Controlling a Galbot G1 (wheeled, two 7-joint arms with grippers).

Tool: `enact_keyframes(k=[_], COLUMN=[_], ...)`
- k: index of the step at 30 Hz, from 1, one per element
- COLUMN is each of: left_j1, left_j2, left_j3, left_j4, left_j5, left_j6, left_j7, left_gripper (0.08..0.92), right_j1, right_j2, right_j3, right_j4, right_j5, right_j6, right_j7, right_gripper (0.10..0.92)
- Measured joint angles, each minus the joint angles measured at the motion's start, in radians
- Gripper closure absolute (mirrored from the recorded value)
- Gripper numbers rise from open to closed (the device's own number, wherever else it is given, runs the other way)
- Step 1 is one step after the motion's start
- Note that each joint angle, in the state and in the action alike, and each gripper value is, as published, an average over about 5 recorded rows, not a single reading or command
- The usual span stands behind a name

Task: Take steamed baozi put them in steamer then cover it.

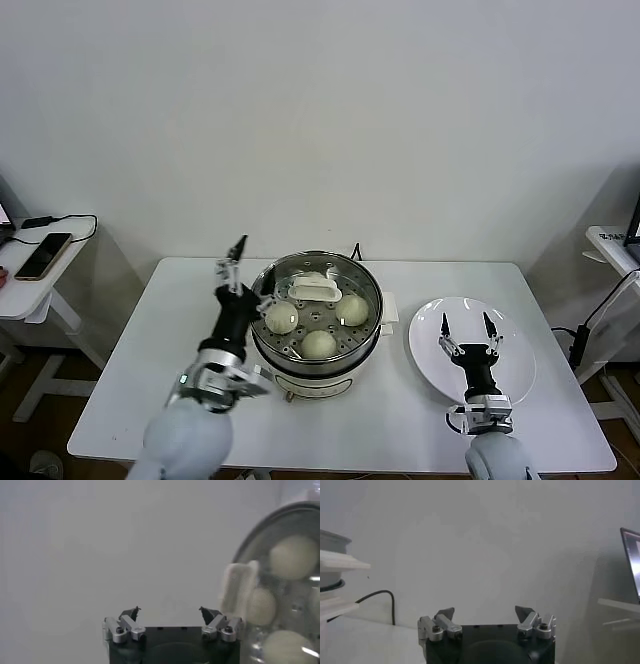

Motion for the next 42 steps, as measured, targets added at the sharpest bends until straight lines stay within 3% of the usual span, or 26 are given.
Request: enact_keyframes(k=[6, 15, 27, 42], left_j1=[0.021, 0.058, 0.144, 0.211], left_j2=[0.006, -0.006, -0.018, -0.023], left_j3=[-0.129, -0.238, -0.289, -0.326], left_j4=[0.115, 0.287, 0.387, 0.434], left_j5=[-0.377, -0.731, -0.847, -0.870], left_j6=[-0.161, -0.370, -0.520, -0.586], left_j7=[-0.087, -0.097, -0.086, -0.074], left_gripper=[0.177, 0.177, 0.177, 0.177], right_j1=[-0.033, -0.081, -0.131, -0.147], right_j2=[0.000, 0.007, 0.028, 0.034], right_j3=[0.019, 0.057, 0.100, 0.105], right_j4=[0.038, 0.082, 0.092, 0.093], right_j5=[0.084, 0.189, 0.242, 0.252], right_j6=[-0.015, -0.032, -0.033, -0.026], right_j7=[-0.033, -0.080, -0.118, -0.139], right_gripper=[0.203, 0.203, 0.203, 0.203])
